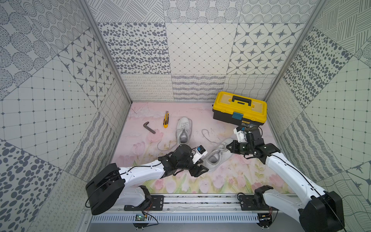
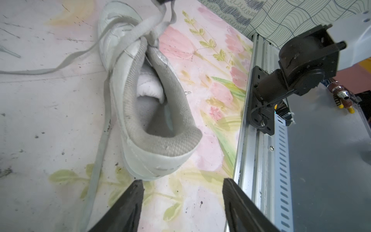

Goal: Tie the shoes
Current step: Wrap the shoelace around the shoelace.

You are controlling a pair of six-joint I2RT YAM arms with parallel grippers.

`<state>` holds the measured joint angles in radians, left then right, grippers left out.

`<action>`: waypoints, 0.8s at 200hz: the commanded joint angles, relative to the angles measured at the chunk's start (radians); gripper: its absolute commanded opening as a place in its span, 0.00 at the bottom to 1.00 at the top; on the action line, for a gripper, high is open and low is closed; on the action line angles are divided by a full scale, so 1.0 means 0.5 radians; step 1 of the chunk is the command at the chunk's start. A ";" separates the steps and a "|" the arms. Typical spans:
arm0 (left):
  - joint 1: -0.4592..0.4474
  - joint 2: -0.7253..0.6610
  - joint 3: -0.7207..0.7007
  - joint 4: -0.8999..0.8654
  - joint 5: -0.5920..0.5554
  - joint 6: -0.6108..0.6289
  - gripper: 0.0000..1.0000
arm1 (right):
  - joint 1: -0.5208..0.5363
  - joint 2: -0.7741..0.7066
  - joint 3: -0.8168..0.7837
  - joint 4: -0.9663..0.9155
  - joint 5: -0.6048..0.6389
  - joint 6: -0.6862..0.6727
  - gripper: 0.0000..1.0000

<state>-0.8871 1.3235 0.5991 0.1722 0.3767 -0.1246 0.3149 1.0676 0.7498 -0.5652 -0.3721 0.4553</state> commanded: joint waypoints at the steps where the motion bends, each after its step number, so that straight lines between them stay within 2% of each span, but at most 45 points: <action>1: -0.061 0.114 0.064 0.153 0.144 -0.125 0.66 | 0.008 -0.001 0.035 0.044 0.014 -0.036 0.00; 134: -0.262 0.473 0.267 0.432 0.282 -0.132 0.63 | 0.005 0.054 0.065 0.041 0.134 -0.071 0.00; 160: -0.269 0.446 0.268 0.465 0.274 -0.131 0.63 | 0.001 0.053 0.073 0.030 0.147 -0.082 0.00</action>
<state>-1.0138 1.5444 0.7170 0.2909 0.4965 -0.1867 0.3149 1.0935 0.7536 -0.5659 -0.3222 0.4358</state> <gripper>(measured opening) 0.627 0.046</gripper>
